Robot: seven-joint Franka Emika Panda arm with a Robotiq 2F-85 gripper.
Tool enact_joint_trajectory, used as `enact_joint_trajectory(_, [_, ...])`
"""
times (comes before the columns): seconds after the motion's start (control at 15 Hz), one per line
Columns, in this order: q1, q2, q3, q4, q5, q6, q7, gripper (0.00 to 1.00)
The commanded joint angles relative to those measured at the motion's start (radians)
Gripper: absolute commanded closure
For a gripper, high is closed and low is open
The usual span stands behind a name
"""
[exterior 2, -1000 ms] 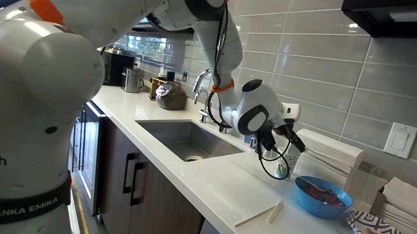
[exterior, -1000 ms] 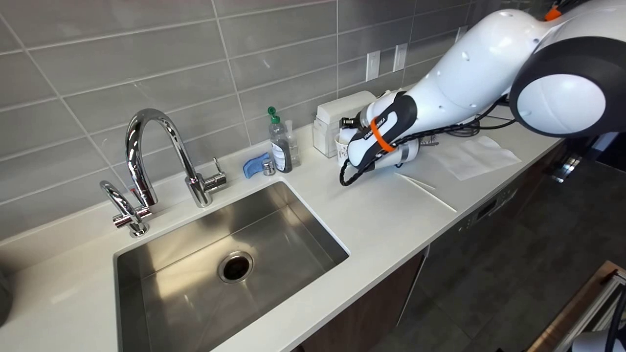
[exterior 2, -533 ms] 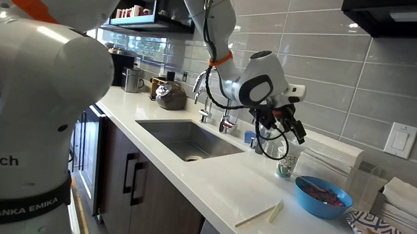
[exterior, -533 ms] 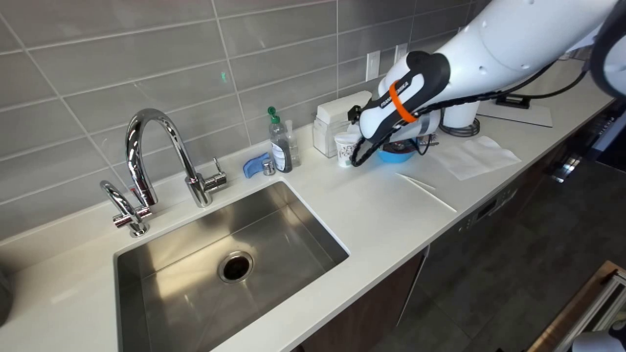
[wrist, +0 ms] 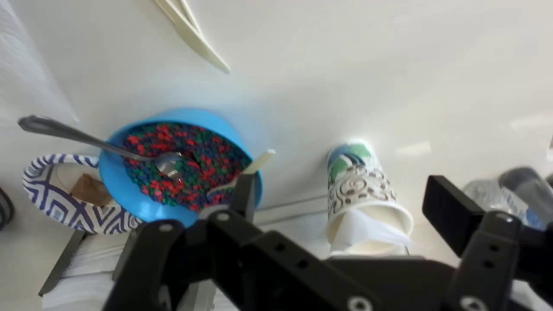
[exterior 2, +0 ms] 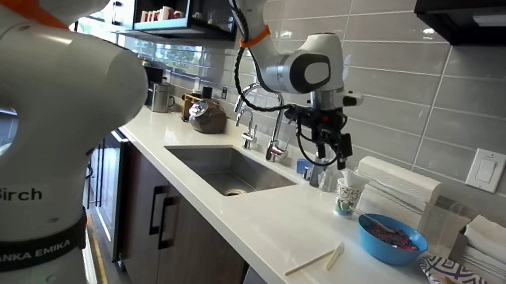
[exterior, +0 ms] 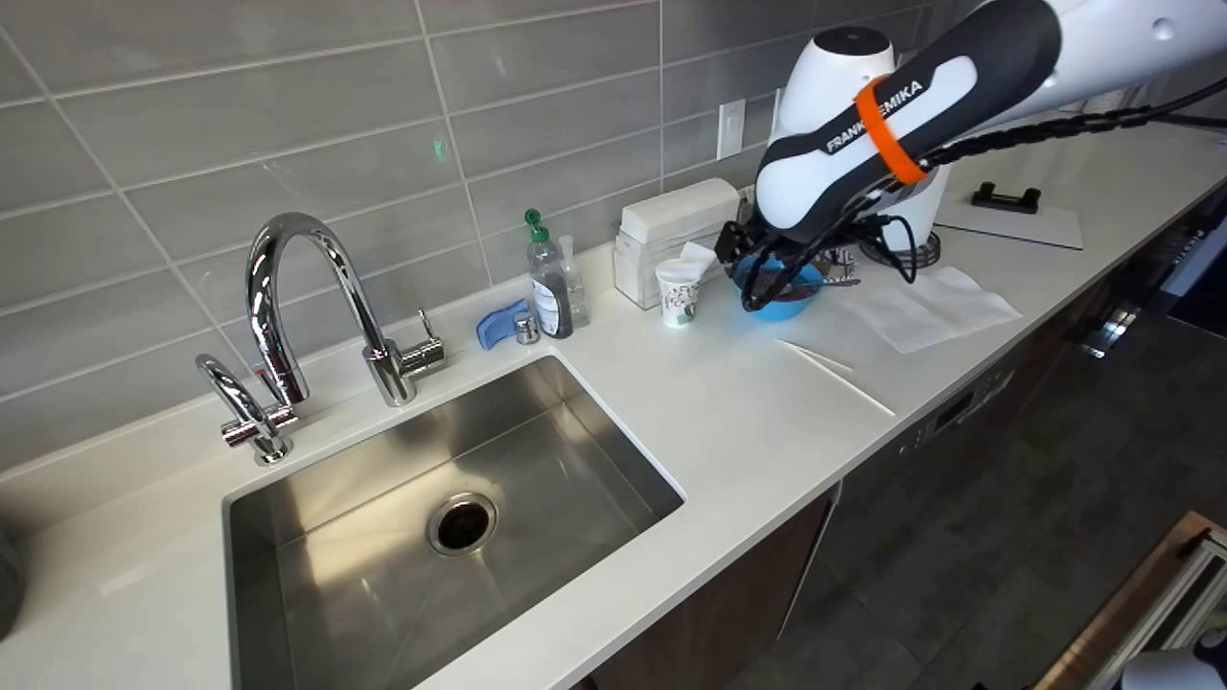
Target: Put the tissue paper into the coffee cup
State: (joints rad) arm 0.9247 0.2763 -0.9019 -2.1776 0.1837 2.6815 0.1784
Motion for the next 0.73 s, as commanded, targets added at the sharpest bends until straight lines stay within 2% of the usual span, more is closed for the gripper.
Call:
enact_joint_trajectory(0.0, [0.118, -0.17, -0.106, -0.073, -0.19, -0.232, 0.034, 0.0])
enact_joint_trajectory(0.2, [0.142, -0.317, -0.123, -0.105, -0.292, -0.391, -0.018, 0.0])
enact_joint_trajectory(0.27, [-0.071, -0.202, 0.088, -0.047, -0.262, -0.326, 0.033, 0.0])
enact_joint_trajectory(0.4, [-0.078, -0.256, 0.093, -0.068, -0.263, -0.373, -0.005, 0.0])
enact_joint_trajectory(0.67, [-0.078, -0.285, 0.091, -0.089, -0.255, -0.373, -0.026, 0.0])
